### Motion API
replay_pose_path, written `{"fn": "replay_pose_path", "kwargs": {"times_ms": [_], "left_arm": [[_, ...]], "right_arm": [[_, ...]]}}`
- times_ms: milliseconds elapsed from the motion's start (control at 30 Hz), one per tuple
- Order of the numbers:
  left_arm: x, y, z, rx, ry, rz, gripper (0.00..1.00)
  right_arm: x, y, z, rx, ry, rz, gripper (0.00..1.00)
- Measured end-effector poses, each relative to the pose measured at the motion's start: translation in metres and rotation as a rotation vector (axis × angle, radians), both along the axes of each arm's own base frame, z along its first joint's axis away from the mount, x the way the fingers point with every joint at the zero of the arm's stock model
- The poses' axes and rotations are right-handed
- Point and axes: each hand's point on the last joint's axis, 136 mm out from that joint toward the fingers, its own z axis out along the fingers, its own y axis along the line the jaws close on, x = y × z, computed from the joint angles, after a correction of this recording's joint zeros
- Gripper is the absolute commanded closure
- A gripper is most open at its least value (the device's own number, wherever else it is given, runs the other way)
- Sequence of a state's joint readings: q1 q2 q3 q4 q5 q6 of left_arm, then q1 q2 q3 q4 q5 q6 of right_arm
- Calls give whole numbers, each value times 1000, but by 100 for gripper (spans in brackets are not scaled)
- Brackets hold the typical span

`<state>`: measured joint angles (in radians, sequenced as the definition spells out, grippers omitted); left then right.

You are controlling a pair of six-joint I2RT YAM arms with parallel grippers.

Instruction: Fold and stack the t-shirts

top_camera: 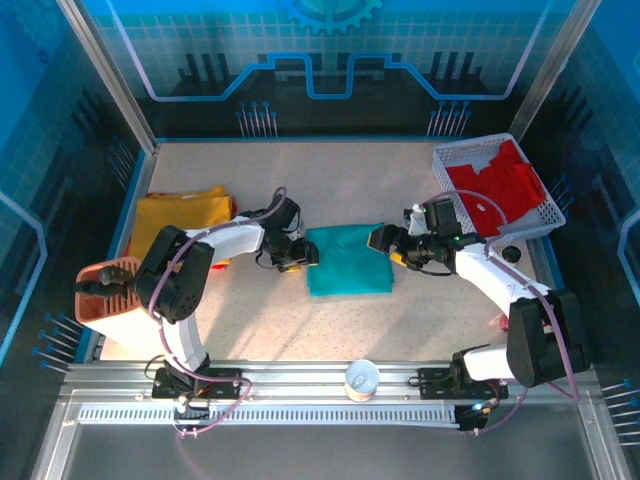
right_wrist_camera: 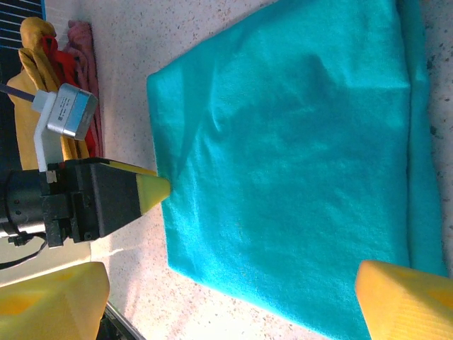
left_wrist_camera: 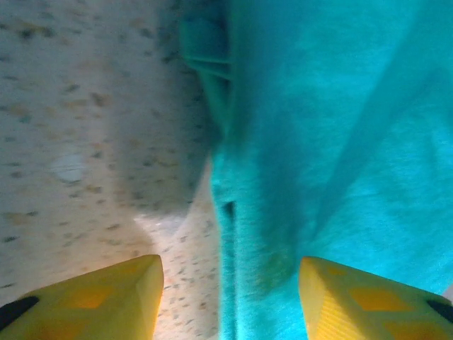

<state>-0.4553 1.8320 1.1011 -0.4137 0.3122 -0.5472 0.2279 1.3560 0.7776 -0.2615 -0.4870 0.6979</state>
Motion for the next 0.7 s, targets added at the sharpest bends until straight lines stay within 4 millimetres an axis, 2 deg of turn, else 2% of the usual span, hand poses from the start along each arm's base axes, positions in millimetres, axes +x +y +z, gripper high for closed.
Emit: {"fn": "replay_pose_path", "kwargs": {"times_ms": [233,533,700], "left_arm": [[4,-24,1,-33,11,-20,52],[5,-27,-4,-41,35,-3,54],[4,-24,-5,-26,38,0,52]], "right_arm": [[-6,-1,-10,-1,23,1,10],[-7,-1,-10,-1,23,0,10],[-7,-1,-10,-4,22,4,10]]}}
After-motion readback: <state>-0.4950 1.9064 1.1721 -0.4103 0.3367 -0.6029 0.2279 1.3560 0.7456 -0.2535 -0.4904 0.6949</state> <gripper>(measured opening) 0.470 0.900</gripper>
